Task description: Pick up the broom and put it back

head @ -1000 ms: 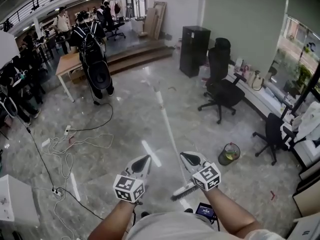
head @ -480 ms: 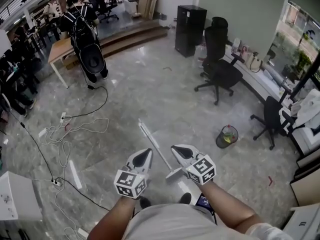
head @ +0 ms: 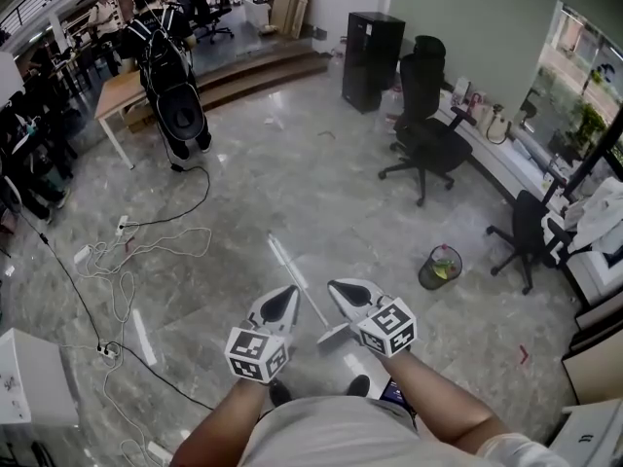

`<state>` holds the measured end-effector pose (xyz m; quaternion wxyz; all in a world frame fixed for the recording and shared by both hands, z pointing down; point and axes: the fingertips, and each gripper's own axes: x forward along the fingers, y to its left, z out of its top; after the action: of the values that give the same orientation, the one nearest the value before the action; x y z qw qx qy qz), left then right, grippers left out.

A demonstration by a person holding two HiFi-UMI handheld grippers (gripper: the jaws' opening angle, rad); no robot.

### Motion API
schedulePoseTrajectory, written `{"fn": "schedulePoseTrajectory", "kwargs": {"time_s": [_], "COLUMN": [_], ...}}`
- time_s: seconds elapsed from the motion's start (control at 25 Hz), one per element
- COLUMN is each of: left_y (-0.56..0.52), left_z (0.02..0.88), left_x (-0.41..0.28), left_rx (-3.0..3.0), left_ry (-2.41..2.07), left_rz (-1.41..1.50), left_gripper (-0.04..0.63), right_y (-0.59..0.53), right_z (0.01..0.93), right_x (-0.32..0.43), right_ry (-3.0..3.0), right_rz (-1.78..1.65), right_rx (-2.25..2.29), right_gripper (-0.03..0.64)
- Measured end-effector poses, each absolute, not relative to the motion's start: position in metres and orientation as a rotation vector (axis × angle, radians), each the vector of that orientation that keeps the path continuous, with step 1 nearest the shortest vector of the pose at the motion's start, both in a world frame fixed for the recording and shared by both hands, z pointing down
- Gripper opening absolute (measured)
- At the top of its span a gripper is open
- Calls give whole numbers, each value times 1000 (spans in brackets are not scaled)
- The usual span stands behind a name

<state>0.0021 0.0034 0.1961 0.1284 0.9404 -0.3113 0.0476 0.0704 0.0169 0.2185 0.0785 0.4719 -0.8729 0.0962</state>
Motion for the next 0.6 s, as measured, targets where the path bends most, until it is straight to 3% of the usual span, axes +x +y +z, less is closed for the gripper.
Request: {"fn": "schedulePoseTrajectory", "kwargs": {"time_s": [0.6], "left_y": [9], "left_z": [191], "left_x": [-7], "left_rx": [2723], "left_ry": [-913], "left_rz": [113], "left_gripper": [5], "right_y": [23], "right_z": [215], "right_x": [60], "right_ry": [-2616], "right_rz": [297], "right_rx": [1410], "right_gripper": [2]}}
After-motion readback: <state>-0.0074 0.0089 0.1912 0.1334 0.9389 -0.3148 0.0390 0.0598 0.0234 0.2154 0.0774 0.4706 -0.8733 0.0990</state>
